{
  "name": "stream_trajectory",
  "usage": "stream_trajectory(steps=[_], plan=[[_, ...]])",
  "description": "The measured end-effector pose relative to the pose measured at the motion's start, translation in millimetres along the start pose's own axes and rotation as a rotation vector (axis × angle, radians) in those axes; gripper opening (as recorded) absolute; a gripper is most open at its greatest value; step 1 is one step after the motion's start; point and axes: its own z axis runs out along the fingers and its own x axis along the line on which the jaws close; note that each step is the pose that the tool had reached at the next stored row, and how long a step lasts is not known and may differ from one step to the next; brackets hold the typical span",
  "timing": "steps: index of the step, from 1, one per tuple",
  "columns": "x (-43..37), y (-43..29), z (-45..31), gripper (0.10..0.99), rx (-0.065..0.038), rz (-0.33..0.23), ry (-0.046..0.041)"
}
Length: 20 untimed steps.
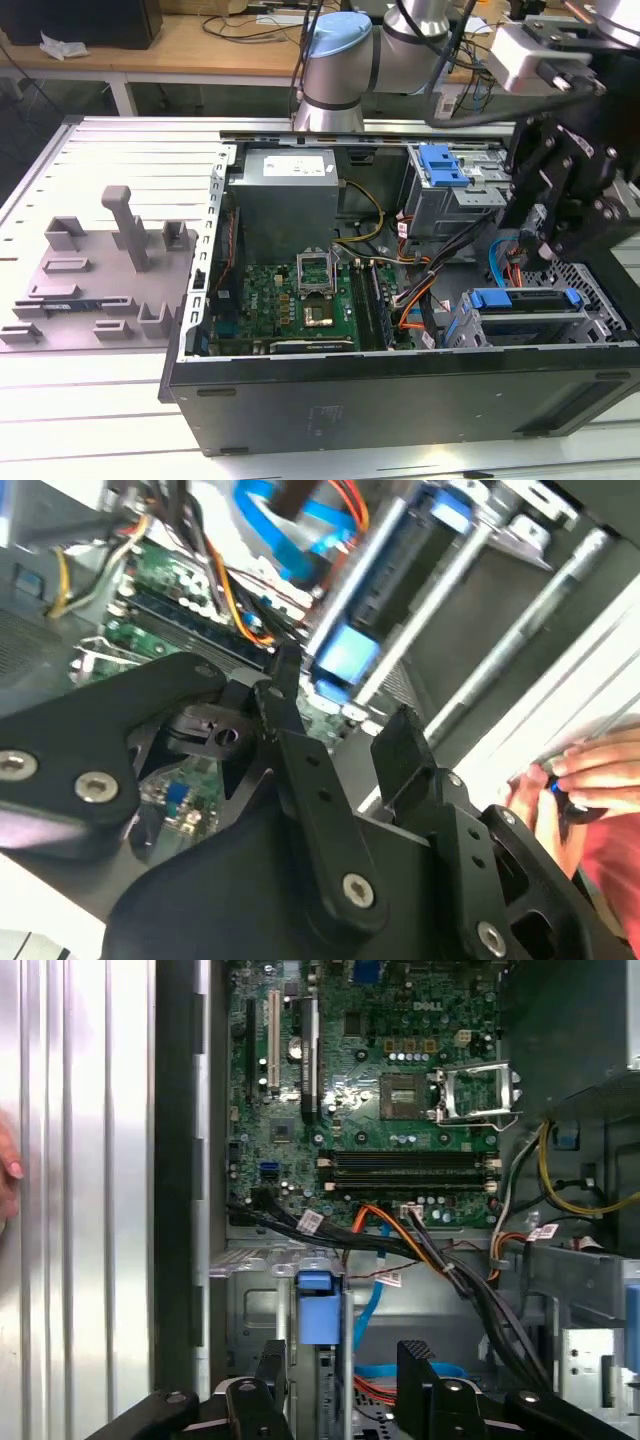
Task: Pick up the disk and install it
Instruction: 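Insert the first disk wire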
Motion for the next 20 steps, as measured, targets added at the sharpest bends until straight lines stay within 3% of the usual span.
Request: stream_trajectory(steps=[4,5,7,8,9,10,11,12,13,14,15,18,19,20], plan=[[-21.4,-0.1,-0.2,0.561,0.000,0.000,0.0061],[-27.5,-0.5,-0.2,0.561,0.000,0.001,0.0122],[-32.0,-2.1,-0.3,0.561,0.000,0.001,0.0254],[-32.6,-4.6,-0.2,0.561,0.000,0.006,0.0395],[-32.6,-7.0,0.1,0.561,0.000,0.022,0.0745],[-33.0,-7.4,0.1,0.561,0.001,0.026,0.1030],[-34.0,-7.4,0.1,0.561,0.006,0.028,0.1249],[-34.9,-7.5,0.1,0.561,0.018,0.029,0.1358],[-36.1,-7.5,0.1,0.561,0.050,0.034,0.1508],[-36.8,-7.5,0.2,0.561,0.076,0.043,0.1542],[-36.8,-7.8,0.1,0.561,0.079,0.053,0.1542],[-37.0,-8.0,2.6,0.561,0.075,0.114,0.1524],[-44.0,-8.2,6.0,0.561,0.075,0.118,0.1579],[-49.7,-8.3,6.6,0.561,0.075,0.118,0.1691]])
